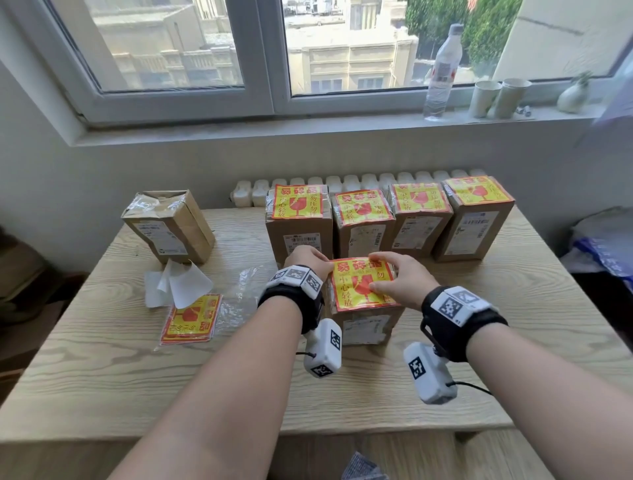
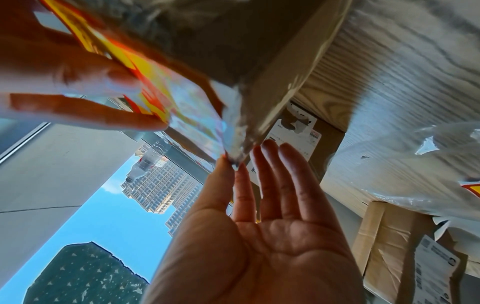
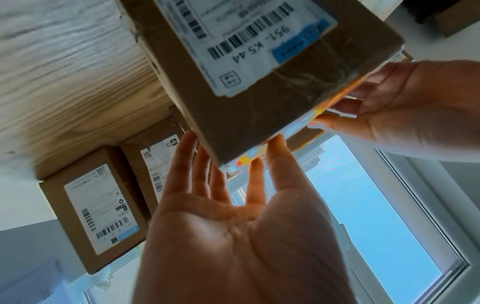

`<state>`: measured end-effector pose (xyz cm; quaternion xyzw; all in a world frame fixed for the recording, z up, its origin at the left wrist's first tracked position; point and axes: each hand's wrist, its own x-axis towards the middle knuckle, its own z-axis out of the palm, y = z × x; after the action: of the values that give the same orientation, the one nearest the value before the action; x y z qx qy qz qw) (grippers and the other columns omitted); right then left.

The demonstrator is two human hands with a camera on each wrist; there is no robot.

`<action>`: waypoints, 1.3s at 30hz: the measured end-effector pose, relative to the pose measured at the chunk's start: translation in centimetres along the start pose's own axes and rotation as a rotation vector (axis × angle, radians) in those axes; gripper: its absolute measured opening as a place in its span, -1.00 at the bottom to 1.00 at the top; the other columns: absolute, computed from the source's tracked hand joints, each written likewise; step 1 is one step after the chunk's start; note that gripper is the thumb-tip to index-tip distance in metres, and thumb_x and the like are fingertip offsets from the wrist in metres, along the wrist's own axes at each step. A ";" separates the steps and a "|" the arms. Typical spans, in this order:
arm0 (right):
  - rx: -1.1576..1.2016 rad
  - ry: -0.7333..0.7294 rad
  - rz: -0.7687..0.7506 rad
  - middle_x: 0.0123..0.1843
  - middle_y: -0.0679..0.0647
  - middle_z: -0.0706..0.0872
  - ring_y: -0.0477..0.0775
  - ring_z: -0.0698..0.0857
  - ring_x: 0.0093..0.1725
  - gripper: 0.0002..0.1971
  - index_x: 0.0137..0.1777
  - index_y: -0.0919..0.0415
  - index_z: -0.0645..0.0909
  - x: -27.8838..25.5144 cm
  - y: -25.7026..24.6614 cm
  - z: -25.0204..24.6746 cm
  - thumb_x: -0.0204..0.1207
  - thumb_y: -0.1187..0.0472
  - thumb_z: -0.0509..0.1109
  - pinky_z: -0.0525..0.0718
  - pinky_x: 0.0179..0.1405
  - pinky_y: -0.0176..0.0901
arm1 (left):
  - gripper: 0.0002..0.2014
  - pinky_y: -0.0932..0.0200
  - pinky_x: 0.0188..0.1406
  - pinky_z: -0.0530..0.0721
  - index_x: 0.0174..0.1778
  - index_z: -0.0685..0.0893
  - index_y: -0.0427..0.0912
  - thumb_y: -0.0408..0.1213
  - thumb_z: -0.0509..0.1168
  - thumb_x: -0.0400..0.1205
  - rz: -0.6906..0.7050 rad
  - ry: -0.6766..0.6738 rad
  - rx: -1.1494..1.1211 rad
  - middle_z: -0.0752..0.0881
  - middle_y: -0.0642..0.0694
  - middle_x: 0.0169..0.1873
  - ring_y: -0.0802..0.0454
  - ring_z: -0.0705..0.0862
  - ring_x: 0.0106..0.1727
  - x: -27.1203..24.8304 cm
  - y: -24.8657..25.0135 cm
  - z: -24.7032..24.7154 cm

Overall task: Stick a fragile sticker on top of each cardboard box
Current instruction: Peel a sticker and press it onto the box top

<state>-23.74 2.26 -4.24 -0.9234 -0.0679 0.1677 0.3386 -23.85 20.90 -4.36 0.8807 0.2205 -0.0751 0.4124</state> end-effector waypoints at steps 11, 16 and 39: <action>0.015 -0.060 0.043 0.44 0.03 0.53 -0.01 0.58 0.20 -0.33 0.57 -0.07 0.34 0.2 0.0 -0.5 0.48 0.15 0.49 0.64 0.03 -0.18 | -0.82 0.18 -0.06 0.70 0.08 0.81 0.06 -0.11 0.38 0.60 0.108 -0.108 0.048 0.81 0.06 0.00 0.12 0.73 -0.03 -0.3 -0.4 -0.2; 0.050 0.018 0.040 0.54 0.11 0.42 0.08 0.56 0.34 -0.46 0.60 -0.15 0.29 0.2 0.3 -0.8 0.64 0.08 0.30 0.57 -0.09 -0.25 | -0.58 -0.02 0.19 0.72 0.38 0.62 0.06 -0.24 0.42 0.58 0.112 -0.179 -0.015 0.70 -0.03 0.25 0.02 0.69 0.19 -0.4 -0.2 -0.9; 0.232 -0.076 0.235 -0.13 0.20 0.78 0.19 0.82 -0.18 -0.61 -0.03 0.21 0.62 0.7 -4.3 -1.3 0.64 -0.14 0.22 0.83 -0.13 0.12 | -0.69 0.20 -0.43 0.68 0.10 0.65 -0.31 -0.14 0.41 0.58 -0.162 -0.170 -0.269 0.75 -0.17 -0.23 0.01 0.74 -0.30 -0.8 -0.5 -6.2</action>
<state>-22.64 4.93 -0.65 -0.8726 0.0479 0.2476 0.4183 -25.11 25.60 -0.44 0.7873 0.2630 -0.1522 0.5365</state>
